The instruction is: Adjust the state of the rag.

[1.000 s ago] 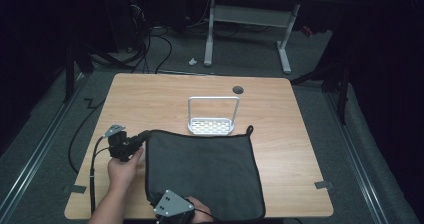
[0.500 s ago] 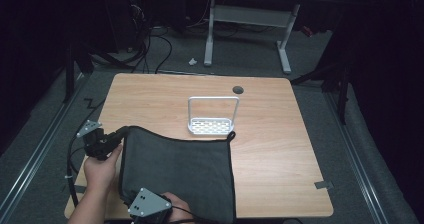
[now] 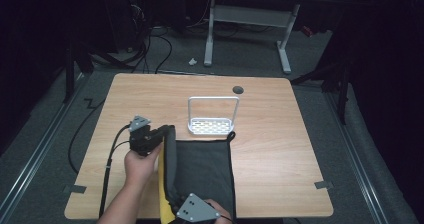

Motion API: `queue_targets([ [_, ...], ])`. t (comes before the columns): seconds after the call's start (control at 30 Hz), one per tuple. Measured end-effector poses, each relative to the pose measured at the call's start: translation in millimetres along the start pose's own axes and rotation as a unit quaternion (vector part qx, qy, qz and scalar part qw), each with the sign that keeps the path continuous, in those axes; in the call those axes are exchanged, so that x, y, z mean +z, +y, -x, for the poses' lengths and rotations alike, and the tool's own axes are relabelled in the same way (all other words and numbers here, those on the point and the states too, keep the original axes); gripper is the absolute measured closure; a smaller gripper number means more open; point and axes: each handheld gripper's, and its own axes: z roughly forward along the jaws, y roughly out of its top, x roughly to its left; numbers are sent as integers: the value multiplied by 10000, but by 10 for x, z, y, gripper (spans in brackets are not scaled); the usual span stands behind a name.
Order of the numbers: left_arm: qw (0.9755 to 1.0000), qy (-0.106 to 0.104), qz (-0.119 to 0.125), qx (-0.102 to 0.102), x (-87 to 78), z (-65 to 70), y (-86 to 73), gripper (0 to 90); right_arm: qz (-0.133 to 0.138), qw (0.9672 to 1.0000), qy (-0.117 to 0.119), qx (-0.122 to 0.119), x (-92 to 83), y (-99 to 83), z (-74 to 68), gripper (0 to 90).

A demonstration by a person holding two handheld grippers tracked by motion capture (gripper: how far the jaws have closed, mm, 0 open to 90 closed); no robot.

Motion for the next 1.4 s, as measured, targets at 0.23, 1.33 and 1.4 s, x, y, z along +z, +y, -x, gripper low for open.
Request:
queue_targets([
  [0.23,9995,-131,-163,244,240,300,40,855,-85,9996,-196,176,-212,-199,150,819],
  [1.33,9914,-479,-980,722,1077,1144,-42,835,-761,9904,-867,766,-690,-781,471,715],
  [1.4,9909,-651,-957,681,1103,1208,-53,822,-730,9905,-875,770,-699,-777,480,702],
])
